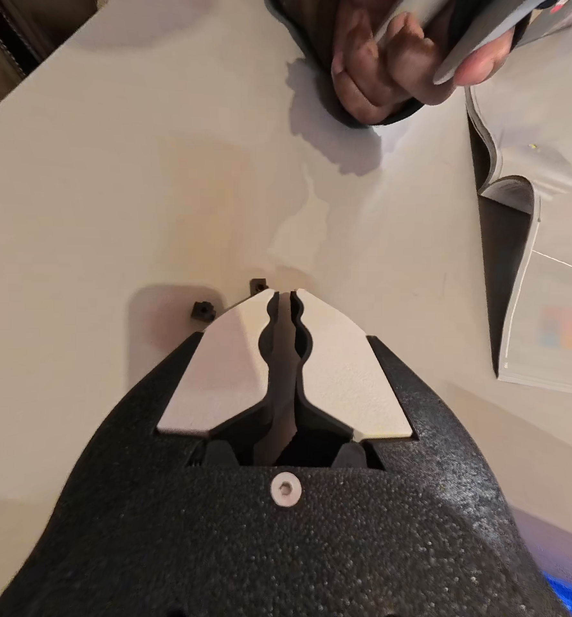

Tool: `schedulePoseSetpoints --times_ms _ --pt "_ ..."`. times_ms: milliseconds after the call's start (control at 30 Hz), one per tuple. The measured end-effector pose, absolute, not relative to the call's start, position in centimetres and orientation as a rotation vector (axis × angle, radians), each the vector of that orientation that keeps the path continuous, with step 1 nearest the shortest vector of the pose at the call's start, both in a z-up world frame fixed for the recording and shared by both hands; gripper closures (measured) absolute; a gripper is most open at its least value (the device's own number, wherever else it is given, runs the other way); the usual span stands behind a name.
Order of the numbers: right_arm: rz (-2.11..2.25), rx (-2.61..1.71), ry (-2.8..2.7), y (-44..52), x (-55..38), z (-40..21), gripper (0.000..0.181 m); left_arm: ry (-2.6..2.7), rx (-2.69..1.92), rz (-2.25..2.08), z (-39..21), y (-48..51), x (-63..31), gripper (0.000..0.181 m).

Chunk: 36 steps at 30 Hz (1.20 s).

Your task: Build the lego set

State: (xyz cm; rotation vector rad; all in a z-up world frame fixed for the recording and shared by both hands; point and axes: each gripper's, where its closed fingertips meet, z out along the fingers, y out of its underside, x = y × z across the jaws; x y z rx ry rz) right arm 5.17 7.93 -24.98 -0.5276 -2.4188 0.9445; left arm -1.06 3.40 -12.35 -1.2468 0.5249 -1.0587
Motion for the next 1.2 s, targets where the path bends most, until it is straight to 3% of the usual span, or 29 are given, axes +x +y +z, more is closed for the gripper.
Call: schedulePoseSetpoints --times_ms 1200 --pt "1.032 -0.585 -2.553 7.0 7.2 -25.0 0.172 0.545 -1.261 -1.048 -12.6 3.3 -0.7 0.144"
